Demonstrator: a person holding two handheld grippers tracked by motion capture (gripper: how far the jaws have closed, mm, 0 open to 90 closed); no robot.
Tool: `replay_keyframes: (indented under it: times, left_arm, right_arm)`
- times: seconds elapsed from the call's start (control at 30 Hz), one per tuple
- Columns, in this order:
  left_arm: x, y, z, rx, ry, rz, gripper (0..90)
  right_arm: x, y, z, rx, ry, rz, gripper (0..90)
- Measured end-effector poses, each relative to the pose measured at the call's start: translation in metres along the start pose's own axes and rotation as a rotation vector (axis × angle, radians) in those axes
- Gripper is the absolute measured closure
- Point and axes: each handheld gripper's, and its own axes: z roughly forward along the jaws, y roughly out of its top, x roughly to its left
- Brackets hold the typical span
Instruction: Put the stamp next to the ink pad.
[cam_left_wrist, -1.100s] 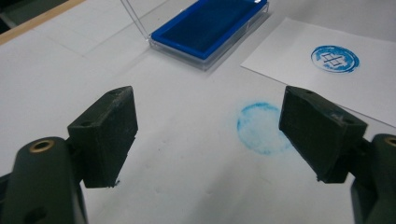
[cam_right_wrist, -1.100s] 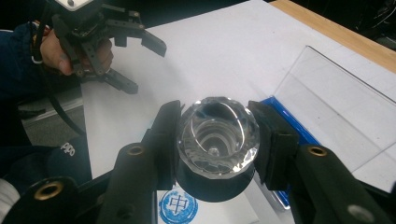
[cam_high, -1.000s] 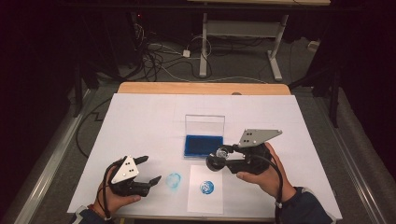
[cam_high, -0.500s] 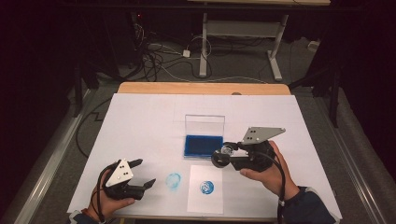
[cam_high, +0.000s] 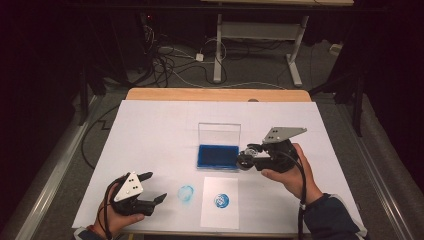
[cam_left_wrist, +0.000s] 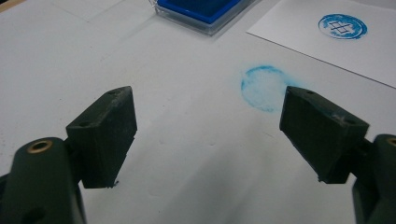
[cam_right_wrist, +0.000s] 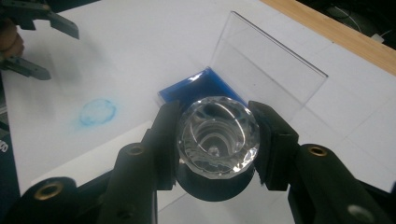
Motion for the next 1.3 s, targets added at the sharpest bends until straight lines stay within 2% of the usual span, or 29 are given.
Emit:
replay_keyframes:
  times: [0.3, 0.87, 1.3]
  left_arm:
    - [-0.002, 0.001, 0.001, 0.007, 0.0, 0.005, 18.1]
    - [-0.002, 0.001, 0.003, 0.016, -0.008, 0.01, 18.1]
    - [-0.002, 0.001, 0.003, 0.021, -0.01, 0.015, 18.1]
  right_arm:
    - [-0.014, 0.002, 0.012, 0.05, -0.04, 0.008, 57.8]
    - [-0.039, -0.005, 0.043, 0.154, -0.077, 0.07, 57.8]
    - [-0.048, -0.011, 0.063, 0.213, -0.097, 0.092, 57.7]
